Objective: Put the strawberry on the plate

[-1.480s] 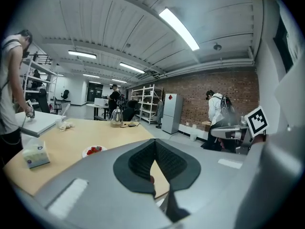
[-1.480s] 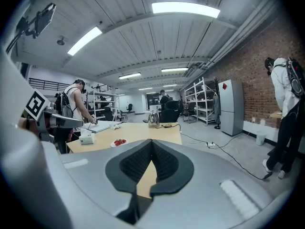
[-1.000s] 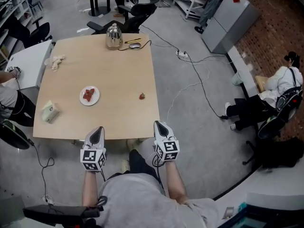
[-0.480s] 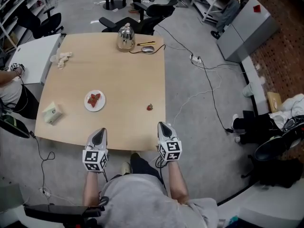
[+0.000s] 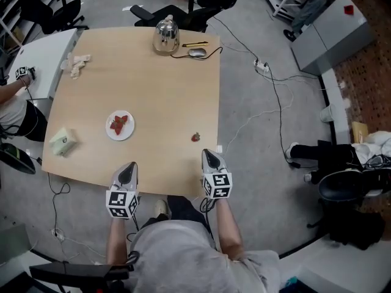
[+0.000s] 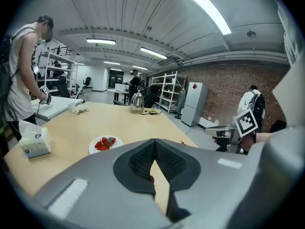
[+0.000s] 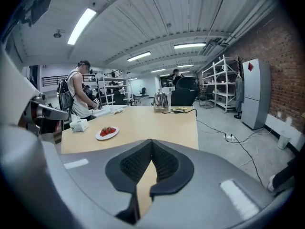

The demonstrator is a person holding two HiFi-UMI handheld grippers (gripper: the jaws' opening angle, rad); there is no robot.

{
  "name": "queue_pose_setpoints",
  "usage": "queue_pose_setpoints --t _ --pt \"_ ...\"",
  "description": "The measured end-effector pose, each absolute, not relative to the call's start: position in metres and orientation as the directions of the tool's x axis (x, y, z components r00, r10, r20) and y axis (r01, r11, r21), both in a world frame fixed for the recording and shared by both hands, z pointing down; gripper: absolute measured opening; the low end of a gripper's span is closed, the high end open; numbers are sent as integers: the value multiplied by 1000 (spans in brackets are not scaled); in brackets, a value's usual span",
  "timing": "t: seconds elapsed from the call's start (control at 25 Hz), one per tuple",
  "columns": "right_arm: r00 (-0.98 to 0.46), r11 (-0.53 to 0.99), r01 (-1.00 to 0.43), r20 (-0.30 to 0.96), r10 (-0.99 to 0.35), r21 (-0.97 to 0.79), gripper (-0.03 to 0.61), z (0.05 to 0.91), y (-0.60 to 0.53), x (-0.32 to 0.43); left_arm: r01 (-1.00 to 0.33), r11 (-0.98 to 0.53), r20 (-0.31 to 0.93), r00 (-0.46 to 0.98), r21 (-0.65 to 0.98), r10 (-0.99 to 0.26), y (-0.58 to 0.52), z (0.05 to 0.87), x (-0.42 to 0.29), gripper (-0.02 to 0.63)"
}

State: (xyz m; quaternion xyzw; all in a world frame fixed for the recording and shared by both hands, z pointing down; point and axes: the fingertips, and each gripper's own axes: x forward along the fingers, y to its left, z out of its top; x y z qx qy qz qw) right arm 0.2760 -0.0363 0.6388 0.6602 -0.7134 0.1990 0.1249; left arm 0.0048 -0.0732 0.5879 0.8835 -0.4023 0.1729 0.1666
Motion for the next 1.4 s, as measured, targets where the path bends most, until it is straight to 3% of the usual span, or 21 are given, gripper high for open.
queue_pose_setpoints --t 0.76,1.2,1.4 --pt "-153 114 -988 586 -796 -103 33 723 -96 287 -834 -526 505 530 166 -681 -100 607 -10 18" --pt "-208 158 -978 646 -734 -135 169 755 -108 286 -849 -498 529 508 175 -680 -107 616 -9 18" --pt "-213 176 -977 674 -707 -124 200 768 -111 285 -854 -490 537 501 177 -679 -110 618 -8 18"
